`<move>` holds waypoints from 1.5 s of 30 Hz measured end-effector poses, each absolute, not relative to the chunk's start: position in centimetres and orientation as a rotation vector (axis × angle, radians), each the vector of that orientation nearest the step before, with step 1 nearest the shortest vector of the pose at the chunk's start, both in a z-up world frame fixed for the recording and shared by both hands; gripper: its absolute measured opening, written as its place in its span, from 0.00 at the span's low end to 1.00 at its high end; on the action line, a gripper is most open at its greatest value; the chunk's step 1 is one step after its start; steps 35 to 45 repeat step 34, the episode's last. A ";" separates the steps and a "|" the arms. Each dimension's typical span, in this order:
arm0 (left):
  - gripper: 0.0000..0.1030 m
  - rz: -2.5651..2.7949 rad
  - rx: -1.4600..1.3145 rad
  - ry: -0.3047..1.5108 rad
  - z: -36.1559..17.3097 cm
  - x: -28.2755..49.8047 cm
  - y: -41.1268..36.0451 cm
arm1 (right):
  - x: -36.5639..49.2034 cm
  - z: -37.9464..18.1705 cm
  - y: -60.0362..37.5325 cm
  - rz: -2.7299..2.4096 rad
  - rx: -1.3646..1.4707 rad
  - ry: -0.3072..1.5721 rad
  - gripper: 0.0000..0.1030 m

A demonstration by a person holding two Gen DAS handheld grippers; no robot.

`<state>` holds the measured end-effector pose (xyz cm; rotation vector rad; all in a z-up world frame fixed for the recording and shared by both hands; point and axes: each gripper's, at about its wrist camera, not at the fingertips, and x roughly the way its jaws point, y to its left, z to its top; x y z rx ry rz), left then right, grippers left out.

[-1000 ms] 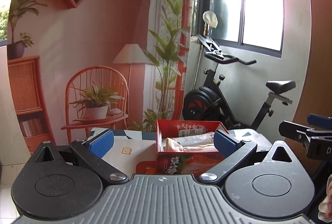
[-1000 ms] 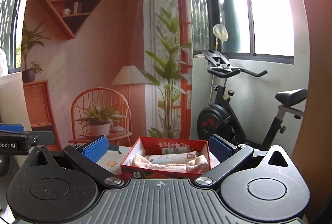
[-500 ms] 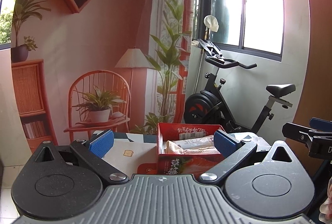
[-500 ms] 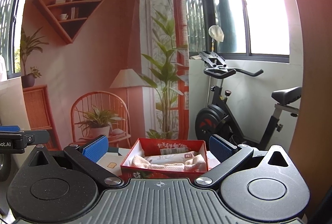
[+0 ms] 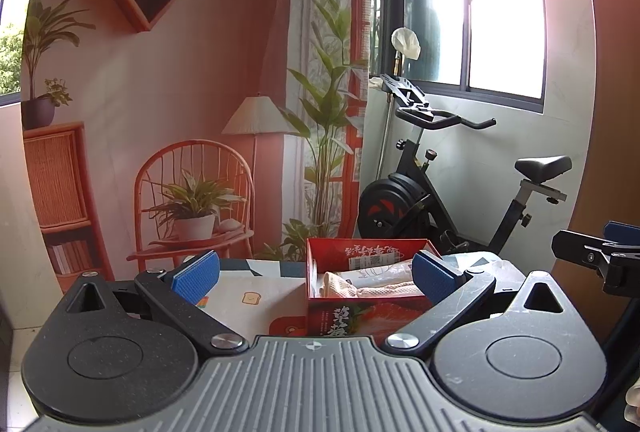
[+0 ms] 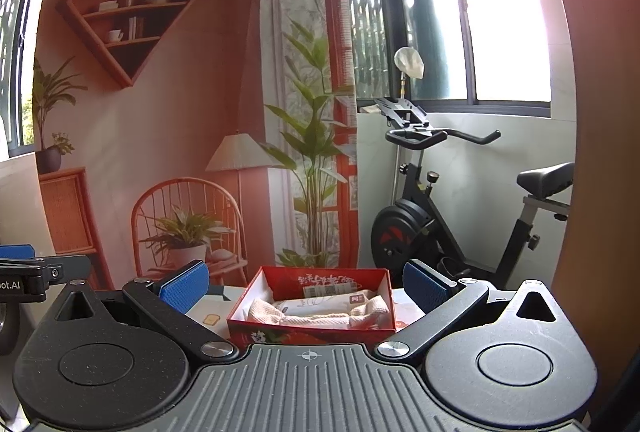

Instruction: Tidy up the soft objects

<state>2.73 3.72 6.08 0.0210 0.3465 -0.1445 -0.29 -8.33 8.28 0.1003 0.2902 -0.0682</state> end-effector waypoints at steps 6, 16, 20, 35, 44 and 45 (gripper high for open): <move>1.00 -0.143 0.022 0.345 6.1 2.7 3.8 | -0.3 8.5 -8.3 -0.071 0.099 0.291 1.00; 1.00 -0.145 0.022 0.342 6.3 2.7 4.0 | -0.3 8.5 -8.3 -0.072 0.098 0.291 1.00; 1.00 -0.146 0.022 0.344 6.4 2.8 4.0 | -0.3 8.6 -8.3 -0.073 0.098 0.291 1.00; 1.00 -0.151 0.023 0.346 6.4 3.0 4.3 | -0.2 8.6 -8.4 -0.072 0.099 0.296 1.00; 1.00 -0.151 0.023 0.346 6.4 3.0 4.3 | -0.2 8.6 -8.4 -0.072 0.099 0.296 1.00; 1.00 -0.151 0.023 0.346 6.4 3.0 4.3 | -0.2 8.6 -8.4 -0.072 0.099 0.296 1.00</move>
